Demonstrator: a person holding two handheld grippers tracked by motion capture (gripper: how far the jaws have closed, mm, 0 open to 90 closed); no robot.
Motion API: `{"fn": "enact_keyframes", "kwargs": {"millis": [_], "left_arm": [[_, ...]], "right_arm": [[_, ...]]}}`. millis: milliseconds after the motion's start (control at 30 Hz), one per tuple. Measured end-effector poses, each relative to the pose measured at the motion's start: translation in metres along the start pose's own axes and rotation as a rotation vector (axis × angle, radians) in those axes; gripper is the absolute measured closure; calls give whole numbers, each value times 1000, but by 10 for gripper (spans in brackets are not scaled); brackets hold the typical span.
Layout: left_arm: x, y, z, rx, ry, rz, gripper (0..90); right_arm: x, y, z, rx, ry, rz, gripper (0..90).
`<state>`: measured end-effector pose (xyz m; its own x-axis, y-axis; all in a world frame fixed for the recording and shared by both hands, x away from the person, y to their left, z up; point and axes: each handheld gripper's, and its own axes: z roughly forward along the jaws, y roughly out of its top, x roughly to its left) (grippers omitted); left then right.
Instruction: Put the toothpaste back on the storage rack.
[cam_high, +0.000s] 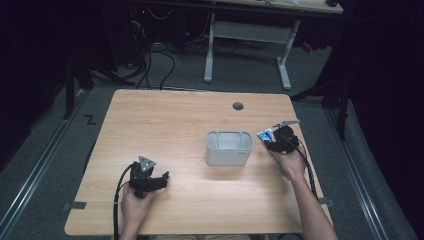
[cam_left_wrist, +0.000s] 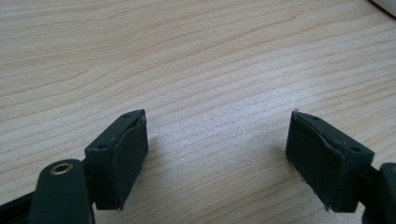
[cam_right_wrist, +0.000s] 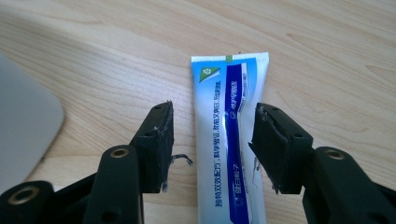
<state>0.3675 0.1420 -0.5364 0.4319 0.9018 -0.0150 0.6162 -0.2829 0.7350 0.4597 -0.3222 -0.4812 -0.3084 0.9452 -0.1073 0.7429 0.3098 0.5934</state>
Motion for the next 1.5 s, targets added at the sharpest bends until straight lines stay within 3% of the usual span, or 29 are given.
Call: {"fn": "enact_keyframes", "kwargs": {"millis": [300, 533, 667, 867, 1000, 1133, 1367, 1500], "left_arm": [[0, 0, 0, 0, 0, 0, 213], [0, 0, 0, 1, -1, 0, 212], [0, 0, 0, 0, 0, 0, 212], [0, 0, 0, 1, -1, 1, 212], [0, 0, 0, 1, -1, 0, 212], [0, 0, 0, 1, -1, 1, 212], [0, 0, 0, 1, -1, 1, 211], [0, 0, 0, 1, -1, 1, 211]], "right_arm": [[-2, -2, 17, 86, -34, -4, 488], [-6, -1, 22, 113, -42, 18, 486], [-4, 0, 24, 129, -52, 4, 487], [-10, 0, 29, 143, -19, 51, 488], [-11, 0, 28, 148, -17, 45, 545], [-11, 2, 24, 142, -15, 29, 666], [-12, 4, 19, 146, -12, 17, 712], [-14, 3, 15, 145, 19, 22, 719]]}}
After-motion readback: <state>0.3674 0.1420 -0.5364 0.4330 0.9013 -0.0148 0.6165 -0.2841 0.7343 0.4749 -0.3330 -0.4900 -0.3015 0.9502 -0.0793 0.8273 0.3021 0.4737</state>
